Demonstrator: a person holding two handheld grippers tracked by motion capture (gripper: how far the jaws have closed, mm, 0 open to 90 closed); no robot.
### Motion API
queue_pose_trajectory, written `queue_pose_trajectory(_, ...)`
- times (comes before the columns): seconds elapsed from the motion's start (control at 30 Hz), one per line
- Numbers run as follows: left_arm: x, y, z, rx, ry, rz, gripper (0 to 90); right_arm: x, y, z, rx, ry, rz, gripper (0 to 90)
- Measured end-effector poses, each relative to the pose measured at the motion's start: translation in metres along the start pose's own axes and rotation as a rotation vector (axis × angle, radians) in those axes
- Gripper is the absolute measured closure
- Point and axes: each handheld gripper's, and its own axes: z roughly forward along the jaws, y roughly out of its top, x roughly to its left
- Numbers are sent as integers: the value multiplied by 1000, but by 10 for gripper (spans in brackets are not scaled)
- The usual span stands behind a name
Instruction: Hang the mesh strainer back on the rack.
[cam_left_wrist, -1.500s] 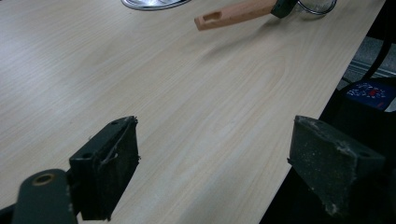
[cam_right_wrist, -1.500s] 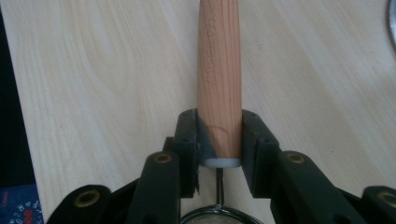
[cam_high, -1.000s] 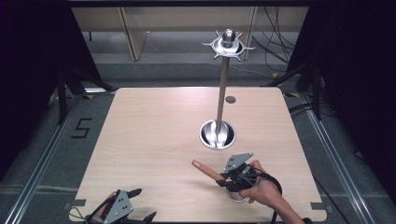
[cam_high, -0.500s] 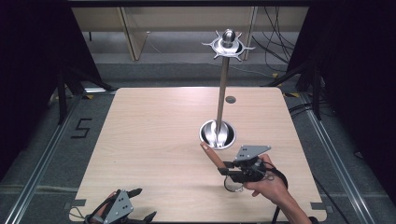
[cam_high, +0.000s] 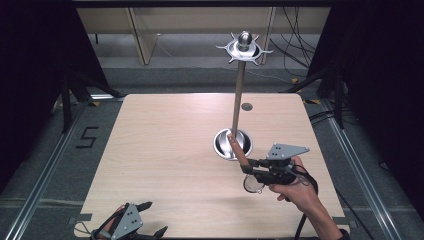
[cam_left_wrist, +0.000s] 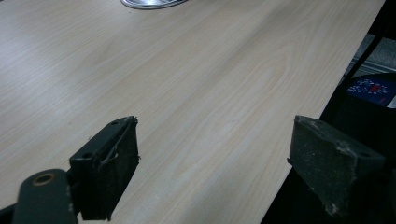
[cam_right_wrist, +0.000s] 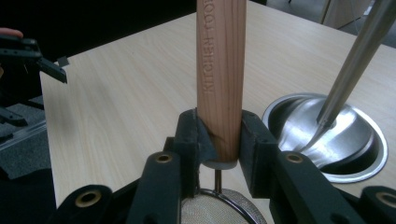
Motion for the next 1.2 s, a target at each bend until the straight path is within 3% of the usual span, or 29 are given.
queue_pose_trajectory(0.13,1,0,1,-4,-5,-7,152,-6,6,-3,-20,-16,-18,716)
queue_pose_trajectory(0.17,3,0,1,-6,1,11,152,-8,11,-5,-53,-33,-31,716)
queue_pose_trajectory(0.4,1,0,0,-4,-3,-19,152,-16,34,-15,-102,-48,-33,716)
queue_pose_trajectory(0.43,0,0,1,-14,6,-24,153,-19,39,-15,-129,-45,-68,716)
queue_pose_trajectory(0.47,2,0,-1,6,5,-1,153,-17,42,-18,-120,-52,-18,716)
queue_pose_trajectory(0.53,3,0,0,10,18,11,152,-20,49,-21,-163,-61,-42,716)
queue_pose_trajectory(0.57,1,0,0,-12,-3,-24,153,-20,52,-23,-169,-56,-25,716)
queue_pose_trajectory(0.63,0,0,1,-15,-1,-28,152,-21,58,-27,-199,-63,-30,716)
queue_pose_trajectory(0.67,3,0,-1,14,15,6,152,-21,58,-27,-199,-63,-30,716)
queue_pose_trajectory(0.7,2,0,0,-6,16,-2,152,-22,63,-32,-208,-64,-20,716)
queue_pose_trajectory(0.77,3,0,-1,12,15,4,152,-25,67,-34,-240,-63,-32,716)
queue_pose_trajectory(0.83,2,0,-1,4,5,-6,152,-26,71,-38,-247,-77,-13,716)
queue_pose_trajectory(0.87,2,0,0,1,16,-1,152,-28,73,-39,-262,-75,-30,716)
queue_pose_trajectory(0.9,1,0,1,-3,3,-22,153,-28,75,-41,-254,-78,-14,716)
queue_pose_trajectory(0.97,2,0,0,-3,0,-10,152,-30,79,-44,-271,-80,-20,716)
queue_pose_trajectory(1.1,1,0,2,-14,0,-24,152,-35,89,-50,-302,-82,-17,716)
queue_pose_trajectory(1.17,2,0,1,-4,2,-14,153,-36,94,-51,-311,-95,-16,716)
queue_pose_trajectory(1.2,3,1,0,-1,-2,16,153,-38,96,-51,-320,-95,-21,716)
